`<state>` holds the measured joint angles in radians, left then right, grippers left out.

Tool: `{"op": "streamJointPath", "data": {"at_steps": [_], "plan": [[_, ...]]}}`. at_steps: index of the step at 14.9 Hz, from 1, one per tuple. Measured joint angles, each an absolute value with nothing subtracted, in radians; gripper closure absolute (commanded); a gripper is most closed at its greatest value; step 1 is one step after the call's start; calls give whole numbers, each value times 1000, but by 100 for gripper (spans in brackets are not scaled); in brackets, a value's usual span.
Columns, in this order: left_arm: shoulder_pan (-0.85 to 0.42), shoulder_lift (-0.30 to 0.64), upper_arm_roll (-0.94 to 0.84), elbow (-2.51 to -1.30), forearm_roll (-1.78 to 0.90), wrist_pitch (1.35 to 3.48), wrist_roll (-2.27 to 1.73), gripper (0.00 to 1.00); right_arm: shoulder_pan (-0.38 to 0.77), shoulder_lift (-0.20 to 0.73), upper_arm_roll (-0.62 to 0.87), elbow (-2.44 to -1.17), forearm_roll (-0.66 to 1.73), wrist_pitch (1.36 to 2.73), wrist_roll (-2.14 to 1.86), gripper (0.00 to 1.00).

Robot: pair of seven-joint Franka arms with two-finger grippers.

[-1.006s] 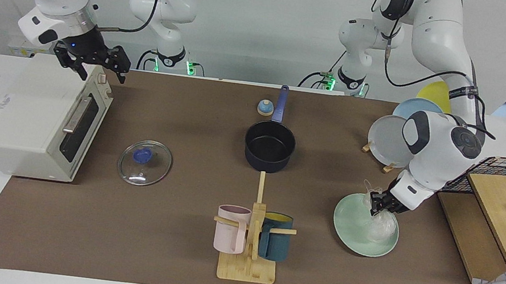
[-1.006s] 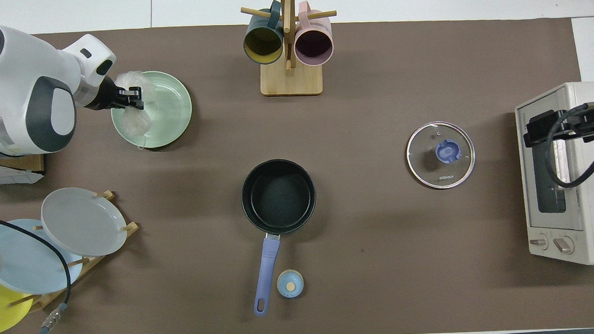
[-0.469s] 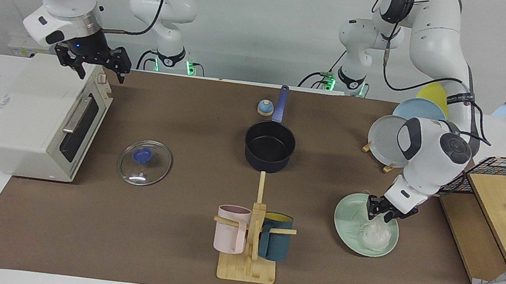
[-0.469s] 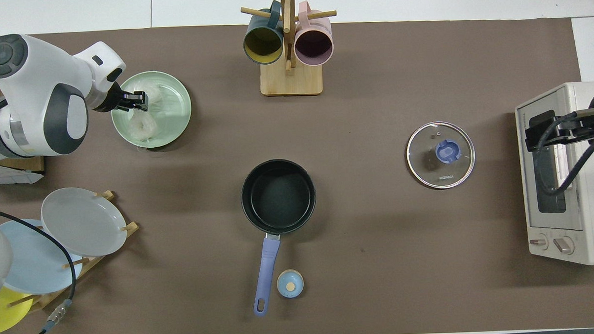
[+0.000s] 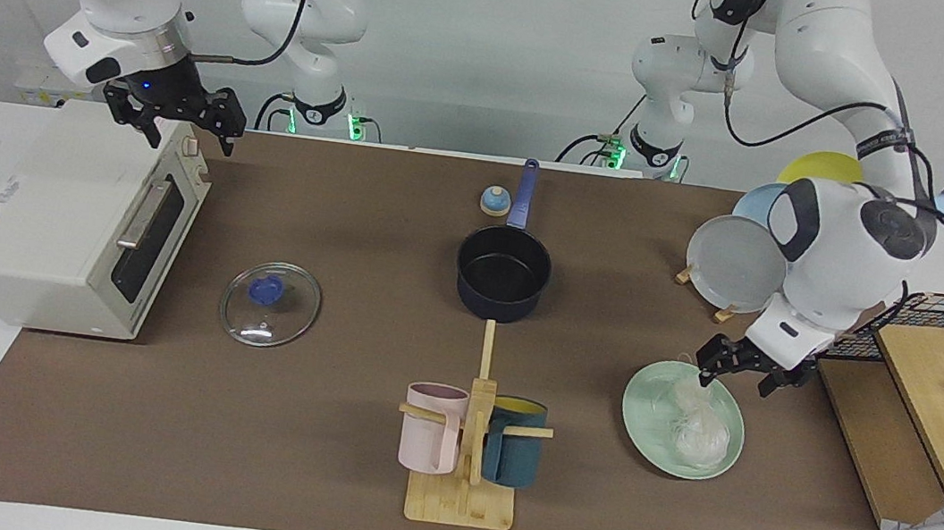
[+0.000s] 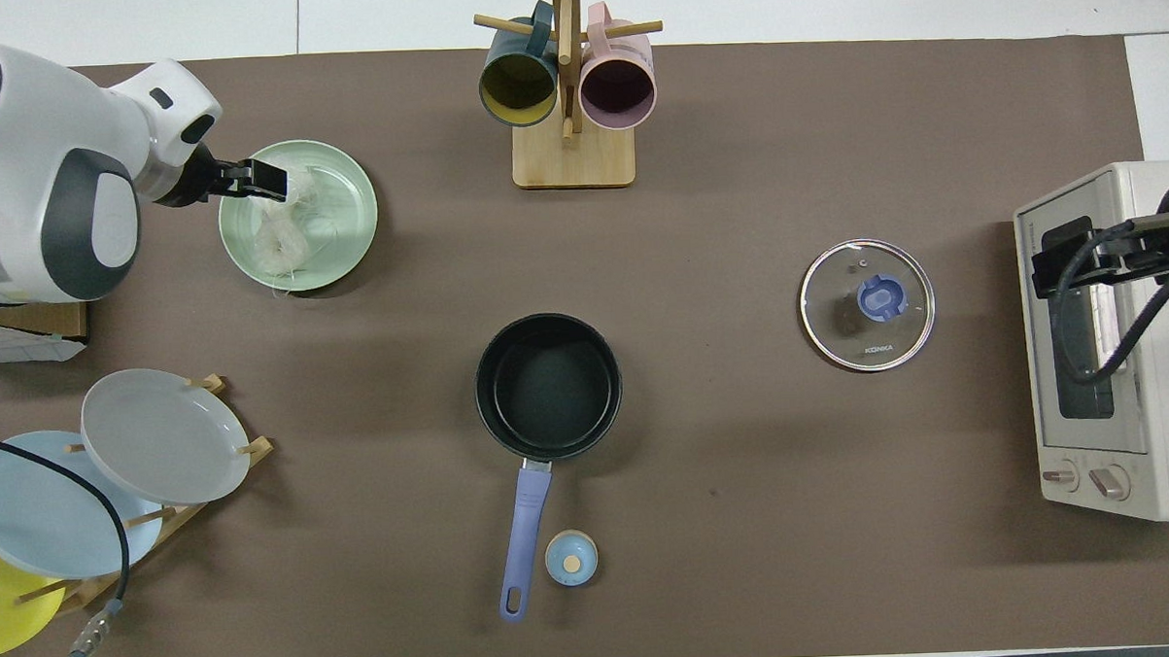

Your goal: Transfer vermicelli from pot to plate

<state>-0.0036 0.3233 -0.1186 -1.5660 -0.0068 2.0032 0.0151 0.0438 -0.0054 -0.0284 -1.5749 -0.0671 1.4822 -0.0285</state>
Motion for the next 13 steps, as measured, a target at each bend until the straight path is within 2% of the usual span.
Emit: {"op": "streamJointPath", "data": {"at_steps": [8, 13], "plan": [[-2, 26, -110, -1566, -1, 1579, -29, 0, 5, -15, -31, -1581, -65, 1471, -28, 0], [-7, -27, -117, -1641, 0, 1539, -110, 0, 4, -20, -32, -1589, -44, 1473, -27, 0]]}}
